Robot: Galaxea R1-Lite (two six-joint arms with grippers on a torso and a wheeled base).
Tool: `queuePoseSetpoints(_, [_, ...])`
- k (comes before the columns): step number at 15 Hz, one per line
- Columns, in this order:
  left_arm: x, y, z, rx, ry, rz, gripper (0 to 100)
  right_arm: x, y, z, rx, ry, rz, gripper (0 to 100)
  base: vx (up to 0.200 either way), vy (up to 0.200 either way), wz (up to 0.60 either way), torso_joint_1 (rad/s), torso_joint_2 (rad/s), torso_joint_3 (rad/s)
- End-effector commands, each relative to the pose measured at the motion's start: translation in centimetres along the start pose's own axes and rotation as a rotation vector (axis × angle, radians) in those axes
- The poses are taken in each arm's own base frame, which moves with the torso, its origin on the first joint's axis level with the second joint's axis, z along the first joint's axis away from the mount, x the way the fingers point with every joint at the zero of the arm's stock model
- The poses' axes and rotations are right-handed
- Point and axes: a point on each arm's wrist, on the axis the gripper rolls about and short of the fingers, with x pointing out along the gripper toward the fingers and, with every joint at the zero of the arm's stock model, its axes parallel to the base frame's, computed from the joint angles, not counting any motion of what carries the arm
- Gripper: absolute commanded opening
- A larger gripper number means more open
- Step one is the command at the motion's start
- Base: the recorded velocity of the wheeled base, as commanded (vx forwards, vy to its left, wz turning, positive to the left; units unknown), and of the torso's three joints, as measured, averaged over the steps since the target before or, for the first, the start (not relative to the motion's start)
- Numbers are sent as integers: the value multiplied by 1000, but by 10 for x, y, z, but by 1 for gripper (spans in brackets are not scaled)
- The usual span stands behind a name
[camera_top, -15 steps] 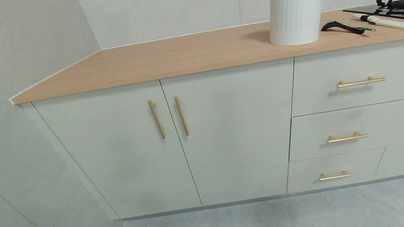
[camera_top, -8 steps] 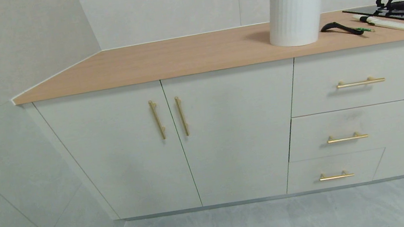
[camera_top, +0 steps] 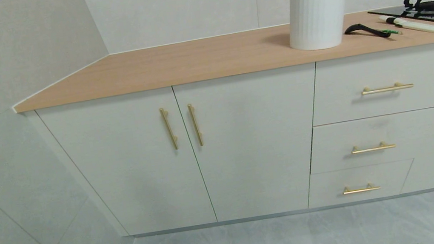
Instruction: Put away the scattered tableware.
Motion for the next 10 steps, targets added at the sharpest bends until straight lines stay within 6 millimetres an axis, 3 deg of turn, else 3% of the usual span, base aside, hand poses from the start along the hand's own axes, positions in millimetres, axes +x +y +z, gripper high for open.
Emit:
queuePoseSetpoints(1, [2, -1, -6, 7, 13, -20, 100, 1, 1, -4, -3, 10, 29, 100, 0, 0, 0, 0, 0, 0])
queuePoseSetpoints(5, [4, -1, -8, 12, 5, -15, 100, 0, 6, -4, -52, 15, 247, 100, 0, 0, 0, 0, 0, 0])
queuePoseSetpoints(7, [10, 0, -10, 10, -87, 23, 100, 0, 6, -4, -78, 10, 278, 100, 0, 0, 0, 0, 0, 0])
queuePoseSetpoints(9, [10, 0, -12, 22, -72, 40, 100, 0, 6, -4, -72, 11, 276, 100, 0, 0, 0, 0, 0, 0])
queuePoseSetpoints(10, [10, -2, -15, 32, -39, -57, 100, 0, 6, -4, -19, 22, 274, 100, 0, 0, 0, 0, 0, 0])
